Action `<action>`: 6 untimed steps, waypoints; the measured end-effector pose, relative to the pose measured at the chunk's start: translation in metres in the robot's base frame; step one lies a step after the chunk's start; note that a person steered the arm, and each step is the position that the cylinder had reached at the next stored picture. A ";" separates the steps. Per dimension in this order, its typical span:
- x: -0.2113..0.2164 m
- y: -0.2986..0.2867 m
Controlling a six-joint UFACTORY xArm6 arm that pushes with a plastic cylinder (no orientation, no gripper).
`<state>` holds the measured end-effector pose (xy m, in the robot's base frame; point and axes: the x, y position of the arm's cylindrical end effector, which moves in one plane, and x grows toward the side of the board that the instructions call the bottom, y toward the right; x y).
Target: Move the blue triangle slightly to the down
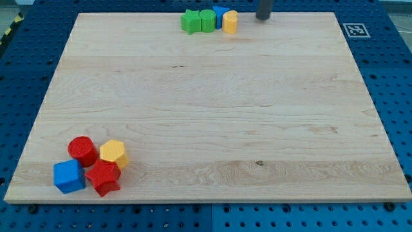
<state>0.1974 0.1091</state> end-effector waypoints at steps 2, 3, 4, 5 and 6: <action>-0.005 -0.045; 0.002 -0.066; 0.022 -0.070; 0.026 -0.070; 0.011 -0.076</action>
